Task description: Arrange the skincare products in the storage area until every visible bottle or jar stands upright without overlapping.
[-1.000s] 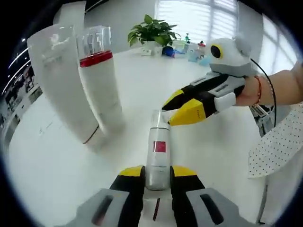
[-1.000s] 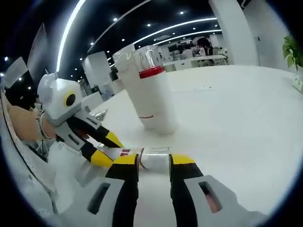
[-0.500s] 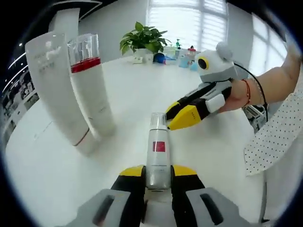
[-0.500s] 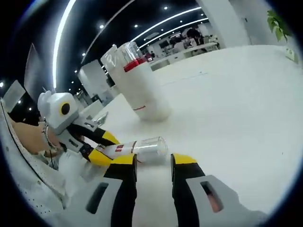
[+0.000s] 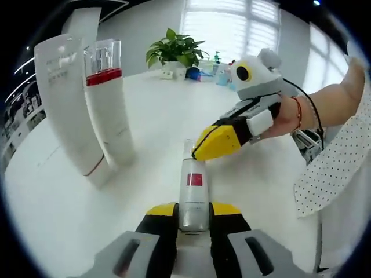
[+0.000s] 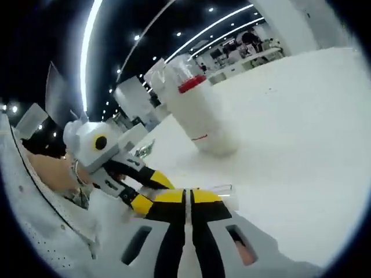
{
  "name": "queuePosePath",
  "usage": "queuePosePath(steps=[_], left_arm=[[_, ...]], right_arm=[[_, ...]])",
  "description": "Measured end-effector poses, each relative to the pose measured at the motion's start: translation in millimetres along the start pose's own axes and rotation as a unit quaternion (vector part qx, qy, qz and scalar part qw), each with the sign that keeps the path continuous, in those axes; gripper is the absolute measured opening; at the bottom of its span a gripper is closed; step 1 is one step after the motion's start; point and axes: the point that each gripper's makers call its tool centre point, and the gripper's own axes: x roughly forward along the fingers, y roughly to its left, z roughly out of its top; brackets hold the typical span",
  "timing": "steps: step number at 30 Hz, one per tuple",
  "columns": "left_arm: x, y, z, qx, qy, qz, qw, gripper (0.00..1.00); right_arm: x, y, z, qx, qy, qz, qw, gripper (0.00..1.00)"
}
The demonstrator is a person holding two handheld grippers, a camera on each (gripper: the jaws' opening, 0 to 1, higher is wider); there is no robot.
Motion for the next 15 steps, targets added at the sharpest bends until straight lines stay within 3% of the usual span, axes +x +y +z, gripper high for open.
queuePosePath(steps=[3,6,8,12,13,15], left_arm=[[-1,0.1,-3.3,0.038,0.025,-0.016,0.9989,0.19],[-3,3.8,-6.8,0.074,0.060,-0.029,0.9950,0.19],[-2,6.0,-7.9,0.088,0.076,-0.040,0.9924,0.19],[-1,5.8,-10.3,0.122,0.107,-0.057,0.9852,0.20],[-1,5.6,-9.9,0.147,0.114,-0.063,0.9805,0.20],[0,4.5,-9.3,0.146,0.116,-0.066,0.9803,0.20]], right_arm=[[-9,-1,3.5,-0.019,-0.002,-0.008,0.9998,0.18],[-21,-6,10.0,-0.076,-0.004,-0.014,0.9970,0.26],[-27,-14,3.0,-0.112,0.024,-0.018,0.9932,0.28],[-31,-22,-7.3,-0.112,0.041,-0.006,0.9929,0.37],[-31,-22,-13.0,-0.112,0.052,0.002,0.9923,0.36],[-32,-23,-24.6,-0.134,0.082,0.009,0.9876,0.35]])
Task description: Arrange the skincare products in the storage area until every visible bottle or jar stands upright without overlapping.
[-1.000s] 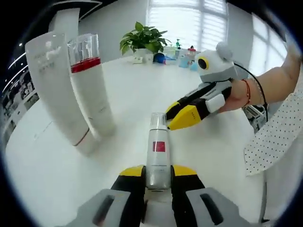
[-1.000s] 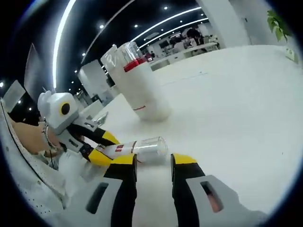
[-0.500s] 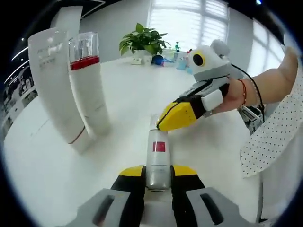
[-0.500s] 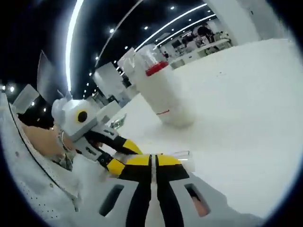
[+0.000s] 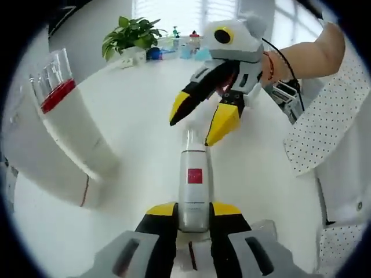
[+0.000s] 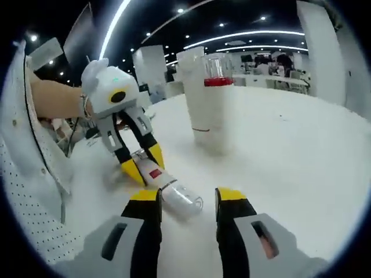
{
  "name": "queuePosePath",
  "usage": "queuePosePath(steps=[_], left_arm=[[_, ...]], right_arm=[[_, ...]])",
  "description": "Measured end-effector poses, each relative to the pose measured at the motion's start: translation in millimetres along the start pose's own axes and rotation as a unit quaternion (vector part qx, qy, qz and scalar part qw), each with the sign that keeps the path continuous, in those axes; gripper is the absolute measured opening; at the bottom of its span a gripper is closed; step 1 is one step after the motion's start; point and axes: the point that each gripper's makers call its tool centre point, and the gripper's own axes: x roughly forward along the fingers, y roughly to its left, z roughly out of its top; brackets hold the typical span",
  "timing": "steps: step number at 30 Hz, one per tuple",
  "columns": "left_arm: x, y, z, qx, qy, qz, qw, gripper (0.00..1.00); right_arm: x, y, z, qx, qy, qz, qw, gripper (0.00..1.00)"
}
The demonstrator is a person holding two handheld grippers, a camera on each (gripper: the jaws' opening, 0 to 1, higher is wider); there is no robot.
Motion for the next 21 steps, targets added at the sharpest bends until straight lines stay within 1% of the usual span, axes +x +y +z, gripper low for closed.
queuePosePath(steps=[2,3,4,5,6,7,8,9,12,13,14,17,18,19,20,21], left_arm=[[0,1.1,0.0,-0.001,-0.002,-0.005,1.0000,0.20],[0,1.4,0.0,-0.001,-0.003,-0.006,1.0000,0.19],[0,1.2,0.1,-0.001,-0.004,-0.008,1.0000,0.19],[0,1.0,0.2,0.001,-0.003,-0.008,1.0000,0.19],[0,0.9,0.0,0.002,-0.002,-0.007,1.0000,0.19],[0,1.1,0.5,0.003,-0.002,-0.005,1.0000,0.19],[0,0.9,0.4,0.002,-0.001,-0.005,1.0000,0.19],[0,1.2,0.2,0.000,-0.002,-0.003,1.0000,0.19],[0,0.6,0.1,-0.004,-0.004,-0.001,1.0000,0.20],[0,0.7,0.0,-0.004,-0.004,0.001,1.0000,0.20],[-1,1.3,-0.1,-0.005,-0.004,0.003,1.0000,0.20],[-1,2.0,-0.1,-0.010,-0.009,0.007,0.9999,0.20],[-1,2.1,0.0,-0.013,-0.011,0.009,0.9998,0.20],[-1,2.0,0.1,-0.012,-0.012,0.012,0.9998,0.20],[-1,2.2,0.4,-0.015,-0.014,0.013,0.9997,0.20],[-1,2.0,0.7,-0.017,-0.016,0.015,0.9996,0.20]], right_arm=[[4,3,-9.1,-0.020,0.023,0.009,0.9995,0.35],[6,5,-15.6,-0.033,0.040,0.017,0.9985,0.35],[6,4,-13.1,-0.028,0.029,0.004,0.9992,0.34],[6,4,-17.9,-0.041,0.034,0.012,0.9985,0.33],[8,1,-13.2,-0.050,0.025,0.011,0.9984,0.27],[9,3,-13.9,-0.047,0.036,0.014,0.9981,0.25],[9,3,-14.2,-0.053,0.045,0.013,0.9975,0.24],[9,3,-12.1,-0.050,0.043,0.014,0.9977,0.24],[6,7,-13.1,-0.019,0.068,0.027,0.9971,0.22],[5,6,-9.1,-0.022,0.062,0.025,0.9975,0.22],[1,6,-1.3,-0.025,0.048,0.024,0.9982,0.22],[-5,9,14.4,-0.014,0.029,0.029,0.9991,0.22],[-7,10,27.1,-0.009,0.004,0.032,0.9994,0.22],[-10,13,37.5,-0.007,-0.015,0.036,0.9992,0.22],[-11,14,44.1,-0.007,-0.025,0.040,0.9989,0.22],[-12,18,56.0,-0.001,-0.050,0.044,0.9978,0.22]])
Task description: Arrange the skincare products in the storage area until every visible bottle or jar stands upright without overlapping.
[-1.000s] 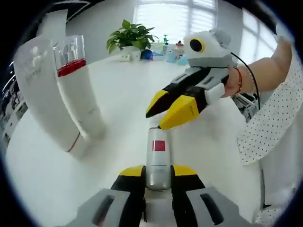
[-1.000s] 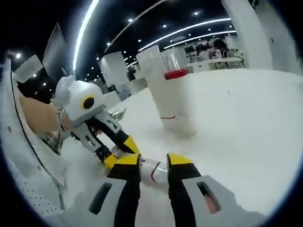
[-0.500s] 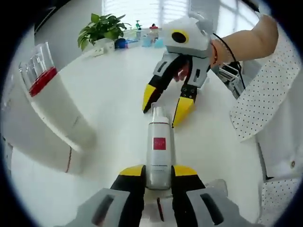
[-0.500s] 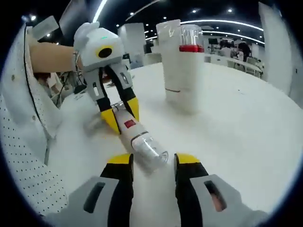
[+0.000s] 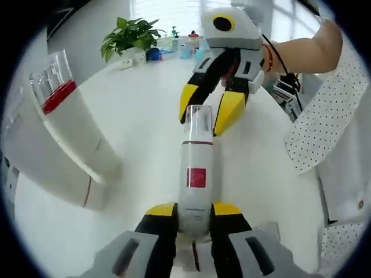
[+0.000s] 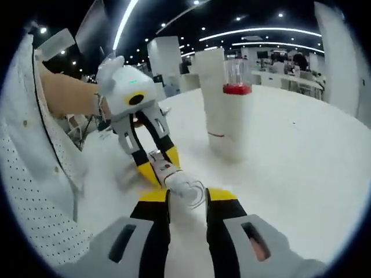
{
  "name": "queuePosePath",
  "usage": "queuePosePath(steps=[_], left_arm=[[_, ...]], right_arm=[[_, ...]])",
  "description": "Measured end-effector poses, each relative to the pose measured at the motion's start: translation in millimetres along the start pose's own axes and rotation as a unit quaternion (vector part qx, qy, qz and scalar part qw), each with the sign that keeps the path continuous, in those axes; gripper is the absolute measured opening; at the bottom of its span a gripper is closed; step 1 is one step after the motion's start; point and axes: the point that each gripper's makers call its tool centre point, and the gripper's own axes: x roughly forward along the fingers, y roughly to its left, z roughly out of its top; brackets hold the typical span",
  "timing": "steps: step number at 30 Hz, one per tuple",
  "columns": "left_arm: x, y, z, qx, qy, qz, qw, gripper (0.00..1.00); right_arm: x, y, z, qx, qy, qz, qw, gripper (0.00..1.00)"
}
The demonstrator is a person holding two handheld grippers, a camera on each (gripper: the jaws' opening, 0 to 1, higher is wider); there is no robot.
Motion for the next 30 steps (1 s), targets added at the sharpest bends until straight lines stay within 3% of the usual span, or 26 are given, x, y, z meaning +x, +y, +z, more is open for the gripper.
queuePosePath(steps=[2,3,6,14,20,24,30], left_arm=[[0,-0.6,0.7,-0.002,-0.004,0.003,1.0000,0.20],[1,-3.0,2.5,-0.006,-0.011,0.002,0.9999,0.20],[3,-1.9,5.1,-0.043,-0.028,0.018,0.9985,0.20],[2,-1.8,1.7,-0.061,-0.056,0.030,0.9961,0.20],[2,-0.5,2.2,-0.073,-0.073,0.038,0.9940,0.21],[3,-0.2,3.4,-0.079,-0.078,0.045,0.9928,0.21],[2,-1.4,0.2,-0.096,-0.070,0.057,0.9913,0.22]], right_arm=[[0,3,16.3,0.014,-0.037,0.004,0.9992,0.20],[3,7,34.7,0.038,-0.073,0.014,0.9965,0.19],[14,9,42.4,-0.020,-0.059,0.001,0.9981,0.20],[25,30,54.5,-0.076,-0.053,0.011,0.9956,0.19],[40,48,61.1,-0.169,-0.042,0.020,0.9844,0.19],[49,56,61.9,-0.194,-0.044,0.029,0.9795,0.19],[47,57,57.9,-0.182,-0.043,0.041,0.9815,0.20]])
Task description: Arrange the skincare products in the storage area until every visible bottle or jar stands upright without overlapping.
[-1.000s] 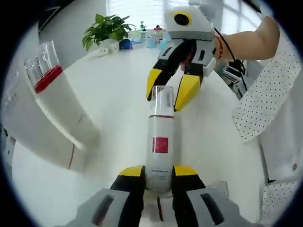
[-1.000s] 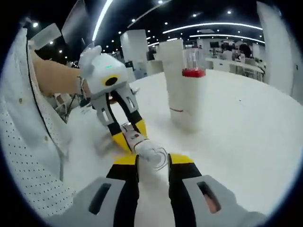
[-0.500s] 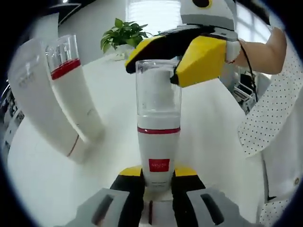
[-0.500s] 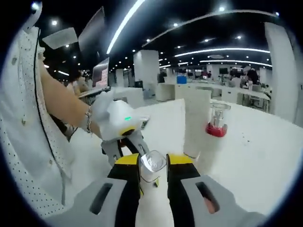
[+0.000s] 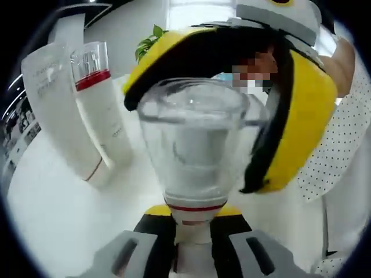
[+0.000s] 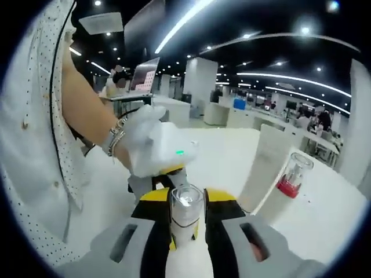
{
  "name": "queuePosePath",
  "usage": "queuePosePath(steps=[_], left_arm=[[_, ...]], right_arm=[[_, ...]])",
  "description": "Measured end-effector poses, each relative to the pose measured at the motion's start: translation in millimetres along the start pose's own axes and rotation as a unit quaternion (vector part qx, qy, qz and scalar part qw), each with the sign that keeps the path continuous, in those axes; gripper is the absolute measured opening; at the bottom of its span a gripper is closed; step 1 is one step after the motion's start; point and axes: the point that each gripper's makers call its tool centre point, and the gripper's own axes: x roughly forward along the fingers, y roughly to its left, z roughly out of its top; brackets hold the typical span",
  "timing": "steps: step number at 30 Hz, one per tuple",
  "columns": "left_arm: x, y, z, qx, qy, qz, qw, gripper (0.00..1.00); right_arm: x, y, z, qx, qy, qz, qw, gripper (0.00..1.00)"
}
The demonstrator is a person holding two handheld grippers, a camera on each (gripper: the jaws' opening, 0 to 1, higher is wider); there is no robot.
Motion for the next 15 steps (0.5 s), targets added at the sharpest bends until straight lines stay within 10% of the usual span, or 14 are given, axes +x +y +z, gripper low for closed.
queuePosePath(steps=[9,15], left_arm=[[-2,1.9,-1.4,-0.027,-0.012,0.027,0.9992,0.21],[1,9.6,3.5,-0.065,-0.041,0.073,0.9944,0.20]], right_arm=[[2,2,-14.8,-0.024,0.039,-0.018,0.9988,0.22],[4,-3,-46.6,0.059,0.055,-0.087,0.9930,0.24]])
